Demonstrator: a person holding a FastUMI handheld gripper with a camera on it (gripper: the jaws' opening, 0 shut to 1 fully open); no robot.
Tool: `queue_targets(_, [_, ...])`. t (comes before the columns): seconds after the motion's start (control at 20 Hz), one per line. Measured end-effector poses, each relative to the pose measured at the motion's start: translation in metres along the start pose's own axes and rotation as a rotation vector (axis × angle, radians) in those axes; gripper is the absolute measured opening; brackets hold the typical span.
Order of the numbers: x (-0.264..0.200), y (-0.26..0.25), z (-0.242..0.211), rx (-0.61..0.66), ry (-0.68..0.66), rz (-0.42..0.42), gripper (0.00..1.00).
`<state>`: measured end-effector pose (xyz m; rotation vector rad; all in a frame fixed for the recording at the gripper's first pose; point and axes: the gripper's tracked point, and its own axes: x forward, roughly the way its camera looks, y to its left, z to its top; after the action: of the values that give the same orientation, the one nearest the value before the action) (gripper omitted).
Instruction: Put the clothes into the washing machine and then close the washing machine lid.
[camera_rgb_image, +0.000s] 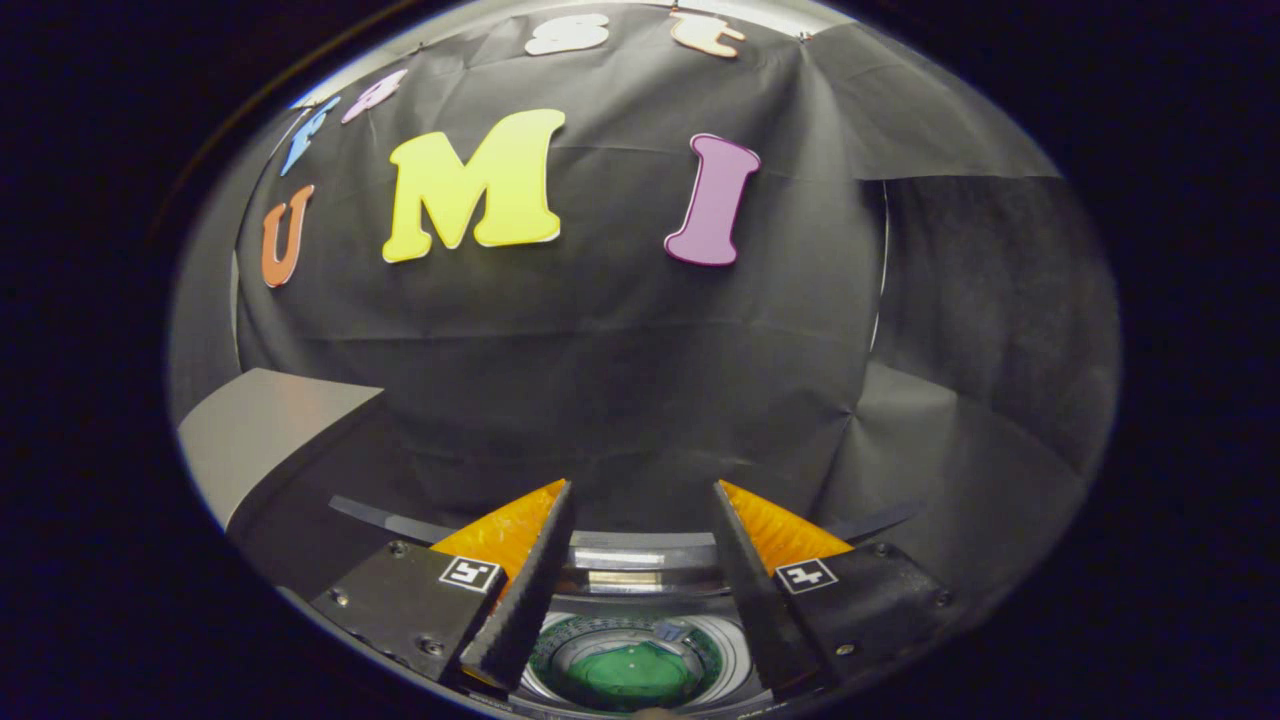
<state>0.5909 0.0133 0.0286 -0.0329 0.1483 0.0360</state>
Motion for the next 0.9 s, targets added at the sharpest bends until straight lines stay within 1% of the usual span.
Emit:
queue_targets(0.15, [-0.014, -0.001, -0.012, -0.019, -0.030, -0.009, 0.86])
queue_targets(0.25, [-0.020, 0.001, -0.025, -0.026, -0.016, -0.013, 0.86])
queue_targets(0.3, [-0.022, 0.002, -0.037, -0.034, 0.024, -0.013, 0.86])
queue_targets(0.35, [-0.025, 0.001, -0.055, -0.053, 0.112, -0.012, 0.87])
queue_targets(0.4, [-0.034, 0.002, -0.075, -0.064, 0.203, 0.003, 0.92])
queue_targets(0.45, [-0.044, 0.007, -0.092, -0.057, 0.245, 0.016, 0.97])
queue_targets(0.5, [-0.046, 0.006, -0.108, -0.051, 0.243, 0.003, 1.00])
queue_targets(0.55, [-0.040, 0.003, -0.113, -0.053, 0.212, -0.017, 1.00])
queue_targets(0.6, [-0.044, 0.002, -0.113, -0.053, 0.193, -0.023, 1.00])
queue_targets(0.75, [-0.058, 0.007, -0.114, -0.061, 0.192, -0.012, 1.00])
queue_targets(0.9, [-0.066, 0.009, -0.105, -0.060, 0.163, -0.011, 1.00])
